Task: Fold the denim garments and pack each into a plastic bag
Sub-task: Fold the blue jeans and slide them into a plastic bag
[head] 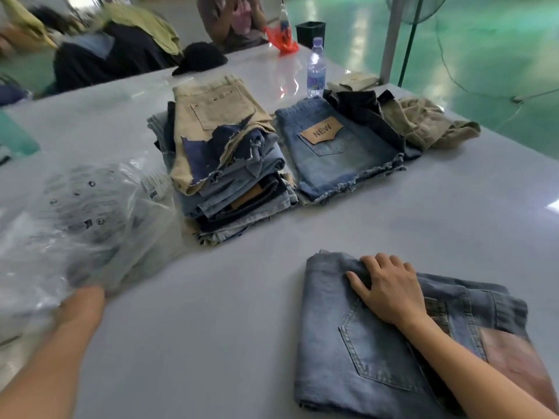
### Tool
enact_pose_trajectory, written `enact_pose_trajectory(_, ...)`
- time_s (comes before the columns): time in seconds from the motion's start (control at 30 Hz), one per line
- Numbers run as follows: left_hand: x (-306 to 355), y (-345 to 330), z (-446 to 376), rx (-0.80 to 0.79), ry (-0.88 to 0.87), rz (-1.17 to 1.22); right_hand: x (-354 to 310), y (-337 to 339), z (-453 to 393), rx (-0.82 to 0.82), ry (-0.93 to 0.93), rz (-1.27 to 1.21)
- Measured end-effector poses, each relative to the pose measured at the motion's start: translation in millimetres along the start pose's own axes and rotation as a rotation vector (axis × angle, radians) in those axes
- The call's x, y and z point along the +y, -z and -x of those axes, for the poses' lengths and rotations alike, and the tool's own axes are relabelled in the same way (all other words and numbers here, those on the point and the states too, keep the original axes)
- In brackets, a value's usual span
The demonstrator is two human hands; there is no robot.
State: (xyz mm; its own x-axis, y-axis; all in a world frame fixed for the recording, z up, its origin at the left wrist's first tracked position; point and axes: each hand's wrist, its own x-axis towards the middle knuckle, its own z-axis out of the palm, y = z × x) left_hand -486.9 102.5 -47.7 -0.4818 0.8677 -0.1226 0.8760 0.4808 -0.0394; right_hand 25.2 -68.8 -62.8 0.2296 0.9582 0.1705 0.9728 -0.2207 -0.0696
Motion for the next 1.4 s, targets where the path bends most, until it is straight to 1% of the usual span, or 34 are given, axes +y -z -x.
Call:
enact_pose_trajectory(0.03,0,2,9,0.038,-0.049,-0.037,0,0,0,0.004,0.0,-0.006)
enact_pose_trajectory(0.1,6,20,34,0.038,-0.072,-0.085,1,-1,0,0.026,0.002,-0.022)
enact_pose_trajectory(0.17,10,48,52,0.154,-0.062,-0.121,1,-2,-1,0.045,0.001,-0.023)
enact_pose_trajectory(0.2,10,59,62,0.195,-0.081,-0.086,0,-2,-1,0.042,-0.004,-0.018)
enact_pose_trajectory(0.27,9,69,84,0.341,-0.17,0.012,0,-3,-1,0.031,-0.021,-0.005)
enact_pose_trajectory(0.3,11,68,103,0.364,-0.215,0.078,0,-3,-1,0.024,-0.026,0.0)
enact_pose_trajectory(0.33,15,63,128,0.336,-0.264,0.127,0,-3,-1,0.022,-0.023,0.002)
enact_pose_trajectory(0.37,22,55,158,0.275,-0.32,0.182,-1,-1,0,0.028,-0.014,-0.004)
enact_pose_trajectory(0.43,40,32,219,0.094,-0.414,0.346,-3,4,1,0.029,0.013,-0.016)
enact_pose_trajectory(0.47,51,22,246,0.042,-0.443,0.398,-5,9,2,-0.003,0.014,-0.017)
enact_pose_trajectory(0.5,59,13,268,0.044,-0.472,0.43,-10,15,5,-0.029,0.002,-0.027)
enact_pose_trajectory(0.57,69,11,305,0.093,-0.461,0.486,-25,29,14,-0.026,0.032,-0.089)
enact_pose_trajectory(0.6,73,16,321,0.113,-0.472,0.493,-37,34,23,-0.005,0.103,-0.148)
enact_pose_trajectory(0.63,76,20,333,0.165,-0.518,0.511,-52,38,35,0.034,0.189,-0.216)
enact_pose_trajectory(0.67,76,23,346,0.27,-0.589,0.58,-69,40,50,0.055,0.268,-0.328)
enact_pose_trajectory(0.7,75,24,355,0.393,-0.647,0.641,-87,43,65,-0.004,0.302,-0.48)
enact_pose_trajectory(0.73,73,26,362,0.493,-0.677,0.692,-105,47,73,-0.073,0.277,-0.641)
enact_pose_trajectory(0.8,65,36,379,0.639,-0.66,0.72,-130,54,87,-0.253,0.155,-0.879)
enact_pose_trajectory(0.83,58,42,386,0.667,-0.634,0.729,-136,57,90,-0.334,0.099,-0.938)
enact_pose_trajectory(0.9,42,48,395,0.677,-0.605,0.687,-138,65,88,-0.397,0.062,-1.043)
enact_pose_trajectory(0.97,26,53,398,0.634,-0.57,0.506,-134,72,85,-0.417,0.024,-1.205)
enact_pose_trajectory(1.03,18,53,396,0.586,-0.493,0.298,-133,74,88,-0.456,0.015,-1.253)
enact_pose_trajectory(1.07,17,52,395,0.553,-0.484,0.219,-134,75,92,-0.51,0.033,-1.249)
enact_pose_trajectory(1.1,18,51,395,0.523,-0.498,0.163,-134,74,95,-0.598,0.081,-1.221)
enact_pose_trajectory(1.13,20,47,395,0.508,-0.521,0.125,-133,73,97,-0.696,0.161,-1.171)
enact_pose_trajectory(1.17,21,45,394,0.498,-0.536,0.113,-128,73,97,-0.749,0.252,-1.088)
enact_pose_trajectory(1.2,22,42,393,0.501,-0.544,0.122,-117,73,91,-0.718,0.322,-1.018)
enact_pose_trajectory(1.23,21,39,392,0.494,-0.548,0.14,-102,74,80,-0.596,0.345,-0.963)
enact_pose_trajectory(1.27,20,37,392,0.47,-0.55,0.162,-83,73,63,-0.429,0.32,-0.899)
enact_pose_trajectory(1.3,19,35,393,0.428,-0.556,0.185,-57,72,44,-0.281,0.268,-0.768)
enact_pose_trajectory(1.33,22,32,395,0.349,-0.561,0.205,-27,73,27,-0.206,0.217,-0.56)
enact_pose_trajectory(1.37,26,29,396,0.265,-0.558,0.204,1,72,12,-0.229,0.157,-0.334)
enact_pose_trajectory(1.4,32,23,395,0.211,-0.543,0.185,29,68,-1,-0.316,0.127,-0.153)
